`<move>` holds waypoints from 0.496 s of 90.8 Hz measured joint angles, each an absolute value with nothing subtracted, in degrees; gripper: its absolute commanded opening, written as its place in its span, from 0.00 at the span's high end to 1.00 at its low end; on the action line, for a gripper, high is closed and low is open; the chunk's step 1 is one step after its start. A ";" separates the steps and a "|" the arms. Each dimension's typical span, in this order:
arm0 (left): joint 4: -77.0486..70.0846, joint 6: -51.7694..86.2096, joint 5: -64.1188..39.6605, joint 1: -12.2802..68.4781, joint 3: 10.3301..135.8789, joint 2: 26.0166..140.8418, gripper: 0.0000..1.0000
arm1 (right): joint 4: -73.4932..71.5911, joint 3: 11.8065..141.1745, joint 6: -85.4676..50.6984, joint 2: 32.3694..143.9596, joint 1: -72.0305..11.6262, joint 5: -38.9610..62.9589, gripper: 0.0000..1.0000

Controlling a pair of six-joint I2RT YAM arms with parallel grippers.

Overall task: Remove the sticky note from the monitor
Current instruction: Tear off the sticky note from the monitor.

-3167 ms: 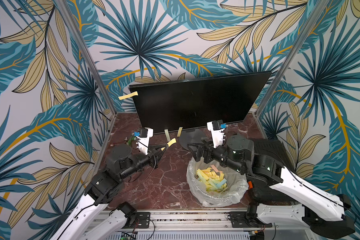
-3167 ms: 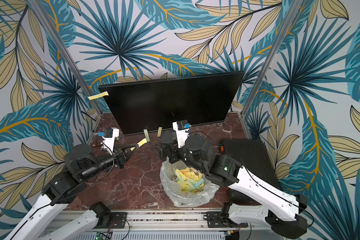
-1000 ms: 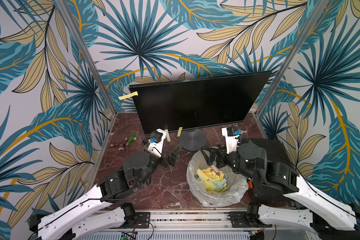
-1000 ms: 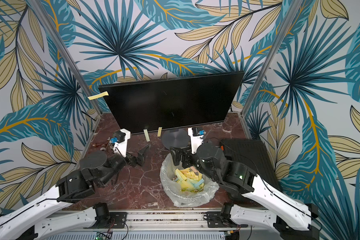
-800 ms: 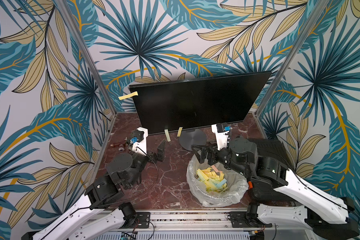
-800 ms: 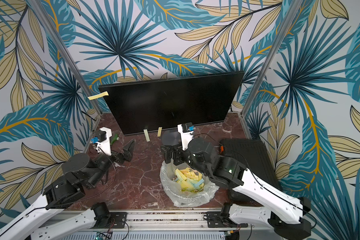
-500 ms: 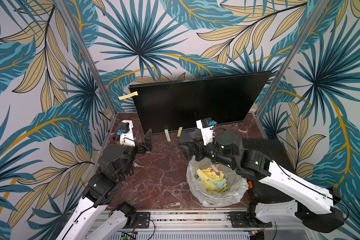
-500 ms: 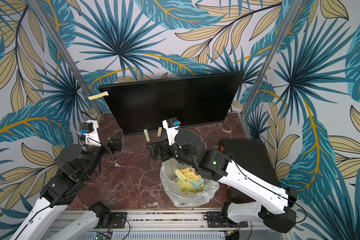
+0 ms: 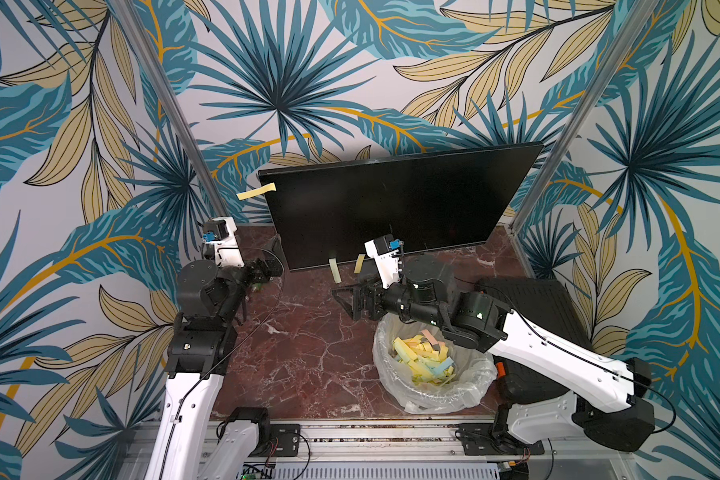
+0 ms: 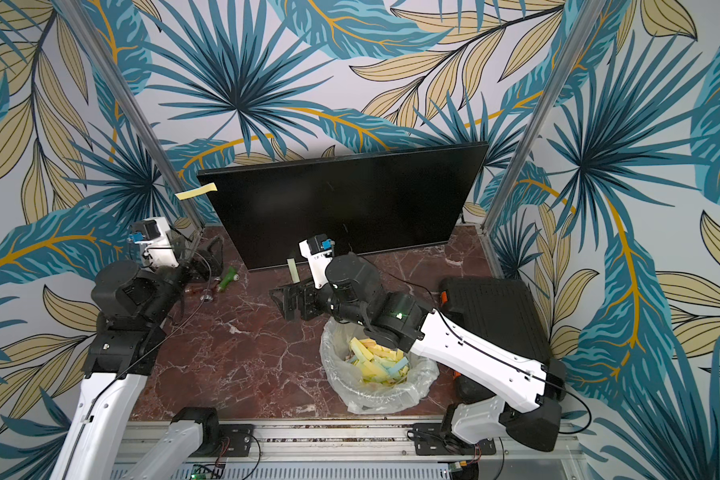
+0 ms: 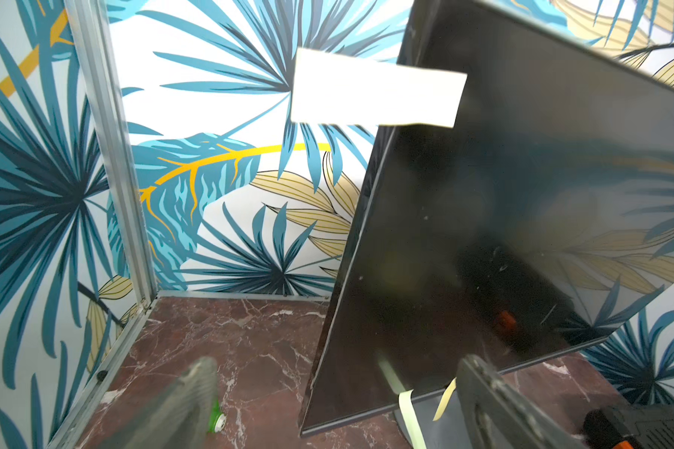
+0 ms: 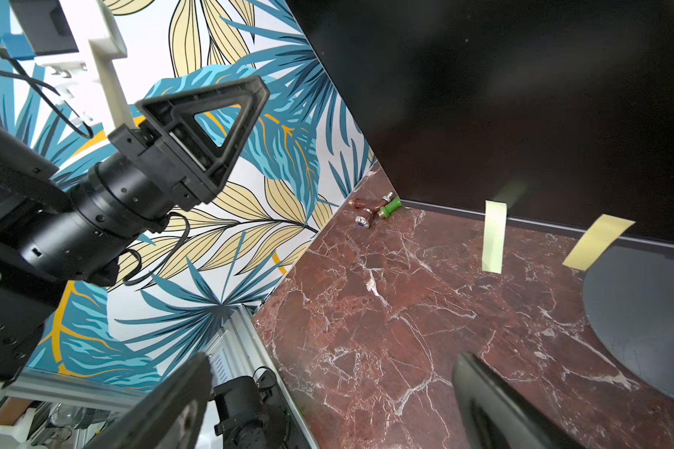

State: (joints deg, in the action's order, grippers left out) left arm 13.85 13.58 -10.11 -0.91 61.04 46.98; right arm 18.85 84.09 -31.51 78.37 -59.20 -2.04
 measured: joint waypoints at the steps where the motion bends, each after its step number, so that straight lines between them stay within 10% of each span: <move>1: 13.61 13.69 -10.63 -1.21 61.08 47.07 0.00 | 18.85 84.16 -31.53 78.39 -59.20 -2.04 0.01; 45: 4.89 16.10 -27.75 -8.49 69.43 55.05 0.00 | 17.10 86.56 -31.73 79.13 -59.20 0.54 0.01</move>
